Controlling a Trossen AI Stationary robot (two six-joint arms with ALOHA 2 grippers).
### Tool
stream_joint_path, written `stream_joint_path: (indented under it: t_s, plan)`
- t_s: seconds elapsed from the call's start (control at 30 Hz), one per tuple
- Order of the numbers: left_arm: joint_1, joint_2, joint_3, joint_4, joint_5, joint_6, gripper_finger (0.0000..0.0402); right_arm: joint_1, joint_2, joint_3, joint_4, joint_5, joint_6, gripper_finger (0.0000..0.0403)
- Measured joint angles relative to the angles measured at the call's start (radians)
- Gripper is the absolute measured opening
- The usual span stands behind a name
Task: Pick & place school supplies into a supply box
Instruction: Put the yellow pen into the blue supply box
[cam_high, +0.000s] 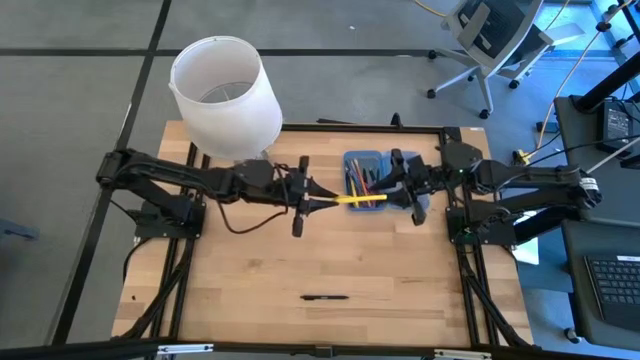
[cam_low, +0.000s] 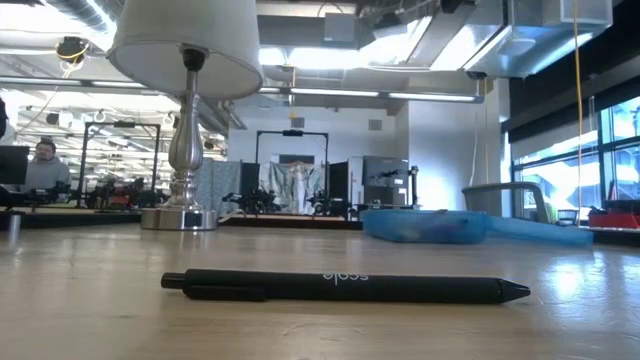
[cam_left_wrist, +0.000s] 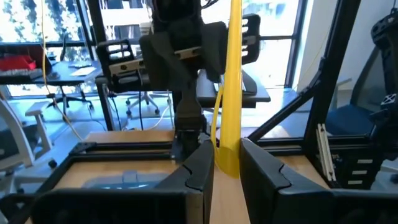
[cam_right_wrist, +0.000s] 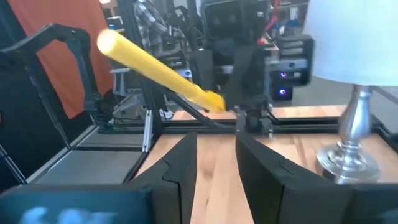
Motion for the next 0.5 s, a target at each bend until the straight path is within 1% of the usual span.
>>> stream_joint_path:
  t_s: [0.13, 0.3, 0.4, 0.5]
  plan:
    - [0.000, 0.006, 0.000, 0.008, 0.000, -0.007, 0.0054, 0.011, 0.026, 0.000, 0.029, 0.000, -0.001, 0.0115]
    - [0.000, 0.006, 0.000, 0.063, 0.000, -0.007, 0.0054, 0.011, 0.054, 0.000, 0.075, 0.000, -0.003, 0.0115]
    - [0.000, 0.006, 0.000, 0.091, 0.000, -0.007, 0.0054, 0.010, 0.066, 0.000, 0.081, 0.000, -0.018, 0.0115]
    - [0.000, 0.006, 0.000, 0.087, 0.000, -0.007, 0.0054, 0.010, 0.068, 0.000, 0.081, 0.000, -0.040, 0.0115]
